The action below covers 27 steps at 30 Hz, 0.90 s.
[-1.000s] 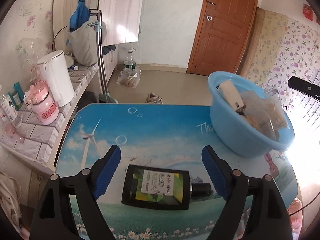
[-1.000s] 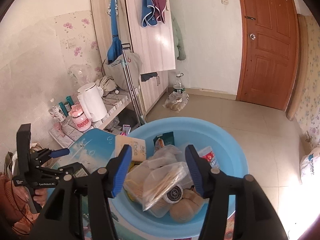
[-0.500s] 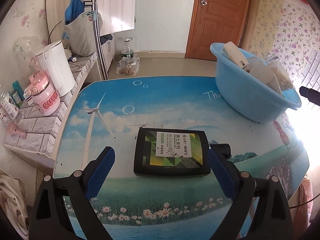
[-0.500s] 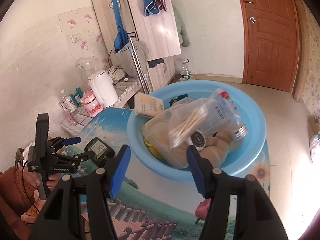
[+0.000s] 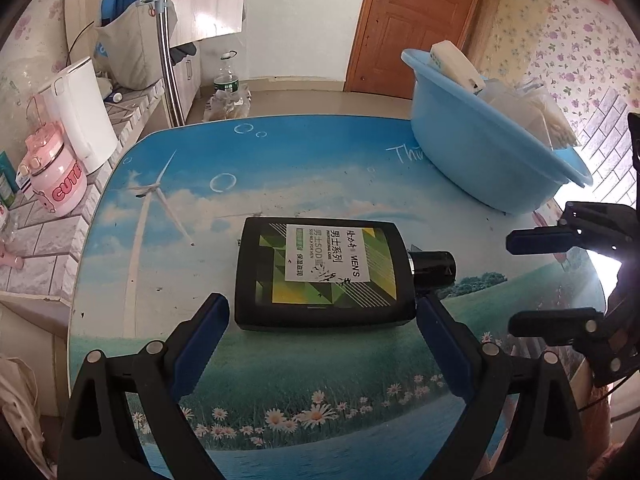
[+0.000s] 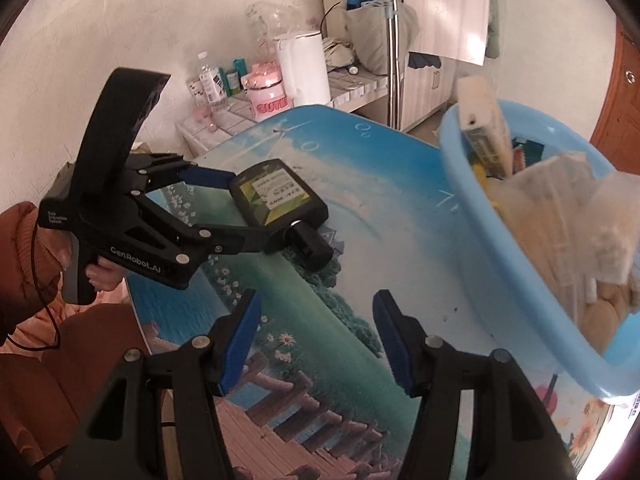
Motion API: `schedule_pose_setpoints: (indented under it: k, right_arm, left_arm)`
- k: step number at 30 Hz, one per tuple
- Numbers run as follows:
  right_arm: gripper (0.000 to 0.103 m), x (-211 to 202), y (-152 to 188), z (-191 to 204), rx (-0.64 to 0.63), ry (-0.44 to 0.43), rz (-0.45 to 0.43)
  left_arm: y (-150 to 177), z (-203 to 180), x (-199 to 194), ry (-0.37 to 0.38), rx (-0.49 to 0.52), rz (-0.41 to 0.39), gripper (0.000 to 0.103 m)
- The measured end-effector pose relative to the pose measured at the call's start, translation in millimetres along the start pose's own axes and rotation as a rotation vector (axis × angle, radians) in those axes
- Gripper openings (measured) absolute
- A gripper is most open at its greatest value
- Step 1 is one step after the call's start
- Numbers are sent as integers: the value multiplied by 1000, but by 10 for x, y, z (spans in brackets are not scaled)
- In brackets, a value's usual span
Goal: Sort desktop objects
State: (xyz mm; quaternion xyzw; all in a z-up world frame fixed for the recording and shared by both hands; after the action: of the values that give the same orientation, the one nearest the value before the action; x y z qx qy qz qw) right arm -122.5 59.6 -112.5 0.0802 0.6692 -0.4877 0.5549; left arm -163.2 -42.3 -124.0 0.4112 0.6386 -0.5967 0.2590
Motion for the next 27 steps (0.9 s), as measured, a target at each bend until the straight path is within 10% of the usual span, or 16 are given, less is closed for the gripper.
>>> schedule_pose_setpoints:
  k: [27]
  right_arm:
    - [26, 242, -91, 187, -129, -76, 59]
  left_arm:
    - [-2, -180, -111, 30, 168, -9, 89]
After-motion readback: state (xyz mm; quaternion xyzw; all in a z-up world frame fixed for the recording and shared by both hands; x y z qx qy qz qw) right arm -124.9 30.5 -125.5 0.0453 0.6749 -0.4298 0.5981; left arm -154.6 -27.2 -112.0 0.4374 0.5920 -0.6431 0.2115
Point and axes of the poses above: each gripper's, at about its wrist camera, not at the fingertips, and x roughly the way its jaws point, z to its left, y to its underside, the point moved 9 cm from there along x, roughly the way its jaws point, and after that the axes turned 1 degree about z, right-handed, at the moved point
